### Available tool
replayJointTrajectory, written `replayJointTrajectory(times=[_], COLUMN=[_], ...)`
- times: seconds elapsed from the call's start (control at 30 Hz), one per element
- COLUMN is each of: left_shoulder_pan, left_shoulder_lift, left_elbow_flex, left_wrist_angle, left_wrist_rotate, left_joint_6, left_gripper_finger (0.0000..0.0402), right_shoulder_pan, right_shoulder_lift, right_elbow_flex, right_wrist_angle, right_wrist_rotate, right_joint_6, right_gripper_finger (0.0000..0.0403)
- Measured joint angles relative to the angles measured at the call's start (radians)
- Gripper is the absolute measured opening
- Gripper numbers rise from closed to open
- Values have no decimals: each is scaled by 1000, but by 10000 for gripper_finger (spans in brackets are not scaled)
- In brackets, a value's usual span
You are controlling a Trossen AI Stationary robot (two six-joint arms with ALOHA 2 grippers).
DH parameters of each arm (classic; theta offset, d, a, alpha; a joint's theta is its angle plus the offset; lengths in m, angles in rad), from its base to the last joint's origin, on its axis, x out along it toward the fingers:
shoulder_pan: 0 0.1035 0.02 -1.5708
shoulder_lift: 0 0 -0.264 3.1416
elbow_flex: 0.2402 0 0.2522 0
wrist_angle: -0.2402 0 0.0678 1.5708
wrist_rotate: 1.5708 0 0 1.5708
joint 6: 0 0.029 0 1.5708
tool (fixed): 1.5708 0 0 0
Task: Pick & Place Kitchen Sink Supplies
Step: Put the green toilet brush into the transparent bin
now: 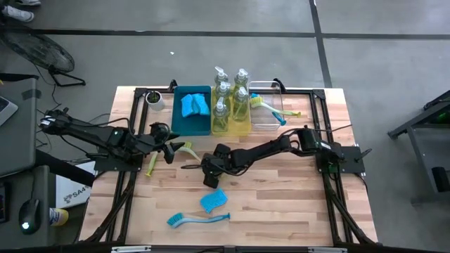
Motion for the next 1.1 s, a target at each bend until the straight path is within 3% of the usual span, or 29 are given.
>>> replayJointTrajectory(times=[0.43,0.8,1.1], left_shoulder_pan=[0,0,0], left_shoulder_lift=[-11,-106,-111], left_elbow_flex=[0,1,1], left_wrist_angle=[5,-28,-36], left_wrist_rotate=[-11,-23,-23], left_joint_6=[1,32,36], left_gripper_finger=[227,227,227], right_shoulder_pan=[2,2,11], right_shoulder_lift=[0,-12,-53], right_elbow_flex=[-1,-2,-3], right_wrist_angle=[-6,-18,-78], right_wrist_rotate=[-8,-2,51], right_joint_6=[-30,-82,-111], right_gripper_finger=[218,68,67])
